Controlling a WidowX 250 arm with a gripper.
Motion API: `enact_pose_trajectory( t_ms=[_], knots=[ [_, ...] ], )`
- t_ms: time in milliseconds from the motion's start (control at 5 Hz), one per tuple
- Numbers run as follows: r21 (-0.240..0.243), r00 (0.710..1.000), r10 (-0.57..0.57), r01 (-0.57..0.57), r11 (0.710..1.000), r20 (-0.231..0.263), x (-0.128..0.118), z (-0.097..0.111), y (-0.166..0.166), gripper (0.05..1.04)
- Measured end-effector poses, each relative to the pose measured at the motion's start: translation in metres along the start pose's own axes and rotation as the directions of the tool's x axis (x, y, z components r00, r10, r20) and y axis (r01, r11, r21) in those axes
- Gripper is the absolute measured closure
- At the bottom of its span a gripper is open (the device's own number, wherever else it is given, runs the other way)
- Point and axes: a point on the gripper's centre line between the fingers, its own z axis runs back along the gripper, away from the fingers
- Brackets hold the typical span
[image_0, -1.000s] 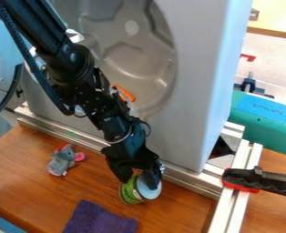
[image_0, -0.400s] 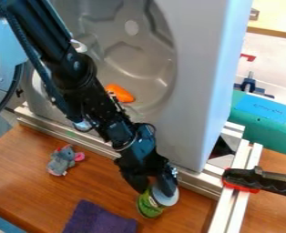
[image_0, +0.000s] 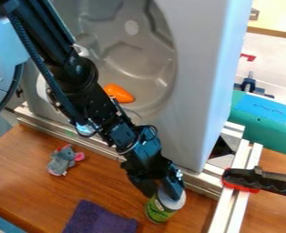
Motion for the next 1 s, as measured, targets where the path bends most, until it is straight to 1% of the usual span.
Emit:
enact_pose_trajectory(
  t_ms=[200, 400, 600, 800, 1000],
  knots=[
    [0.026, 0.998, -0.008, 0.007, 1.0, 0.055, 0.006, 0.021, 0.005, 0.083],
    [0.107, 0.996, -0.039, 0.03, 0.994, 0.084, 0.008, 0.042, 0.005, 0.083],
    [0.175, 0.994, -0.054, 0.036, 0.984, 0.1, 0.008, 0.063, 0.003, 0.083],
    [0.334, 0.999, -0.03, 0.025, 0.942, 0.01, -0.008, 0.089, 0.011, 0.083],
    [0.461, 0.994, -0.008, 0.056, 0.886, -0.106, -0.028, 0.1, 0.028, 0.083]
  ],
)
